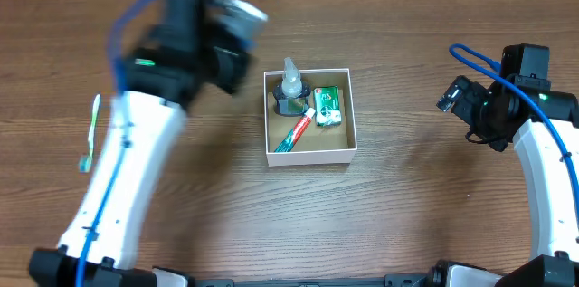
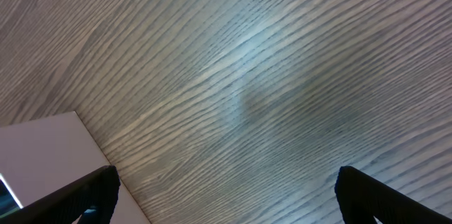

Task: Pack container
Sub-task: 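Carry the blue razor into the box and release it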

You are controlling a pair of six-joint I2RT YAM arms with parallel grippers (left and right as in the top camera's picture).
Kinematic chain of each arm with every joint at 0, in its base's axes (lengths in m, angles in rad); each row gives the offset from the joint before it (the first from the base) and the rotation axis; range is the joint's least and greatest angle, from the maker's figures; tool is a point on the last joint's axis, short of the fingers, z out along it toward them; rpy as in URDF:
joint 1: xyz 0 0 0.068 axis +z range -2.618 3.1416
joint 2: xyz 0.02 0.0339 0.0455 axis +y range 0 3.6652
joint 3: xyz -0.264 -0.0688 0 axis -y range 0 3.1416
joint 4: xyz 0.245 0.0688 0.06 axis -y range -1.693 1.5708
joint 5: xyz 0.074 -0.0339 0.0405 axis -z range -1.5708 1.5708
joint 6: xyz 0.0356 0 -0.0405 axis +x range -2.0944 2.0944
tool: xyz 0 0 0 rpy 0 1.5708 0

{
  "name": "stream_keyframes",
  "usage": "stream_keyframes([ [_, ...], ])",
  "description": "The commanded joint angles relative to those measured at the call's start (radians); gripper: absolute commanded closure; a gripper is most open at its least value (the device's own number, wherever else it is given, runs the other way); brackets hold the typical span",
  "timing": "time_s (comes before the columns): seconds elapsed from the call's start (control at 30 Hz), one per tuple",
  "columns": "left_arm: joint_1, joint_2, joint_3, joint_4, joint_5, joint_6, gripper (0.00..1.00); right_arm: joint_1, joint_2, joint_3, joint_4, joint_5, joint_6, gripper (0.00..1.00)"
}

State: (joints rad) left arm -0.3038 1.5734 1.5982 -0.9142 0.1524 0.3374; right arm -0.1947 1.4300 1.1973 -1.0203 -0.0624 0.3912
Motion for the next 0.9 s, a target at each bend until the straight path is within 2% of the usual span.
stream_keyframes([
  [0.0, -0.206, 0.028, 0.000, 0.008, -0.086, 0.134, 0.96, 0.001, -0.006, -0.002, 0.004, 0.012, -0.003, 0.00],
  [0.17, -0.323, 0.106, 0.000, 0.042, -0.152, 0.113, 0.96, 0.001, -0.006, -0.002, 0.004, 0.012, -0.003, 0.00],
  [0.3, -0.330, 0.195, 0.000, 0.030, -0.152, 0.055, 0.96, 0.001, -0.006, -0.002, 0.004, 0.012, -0.003, 0.00],
  [0.53, -0.330, 0.299, 0.000, -0.004, -0.152, 0.050, 0.96, 0.001, -0.006, -0.002, 0.001, 0.012, -0.003, 0.00],
  [0.6, -0.332, 0.302, 0.000, -0.015, -0.153, 0.050, 0.69, 0.001, -0.006, -0.002, 0.002, 0.012, -0.003, 0.00],
  [0.63, -0.332, 0.299, 0.001, -0.017, -0.153, 0.050, 0.49, 0.001, -0.006, -0.002, 0.002, 0.012, -0.003, 0.00],
  [0.73, -0.331, 0.281, 0.011, -0.016, -0.189, 0.035, 0.24, 0.001, -0.006, -0.002, 0.001, 0.013, -0.003, 0.00],
  [0.8, -0.328, 0.253, 0.028, -0.021, -0.225, 0.011, 0.01, 0.001, -0.006, -0.002, 0.001, 0.013, -0.003, 0.00],
  [0.87, -0.328, 0.216, 0.048, -0.029, -0.259, -0.010, 0.00, 0.001, -0.006, -0.002, 0.001, 0.016, -0.003, 0.00],
])
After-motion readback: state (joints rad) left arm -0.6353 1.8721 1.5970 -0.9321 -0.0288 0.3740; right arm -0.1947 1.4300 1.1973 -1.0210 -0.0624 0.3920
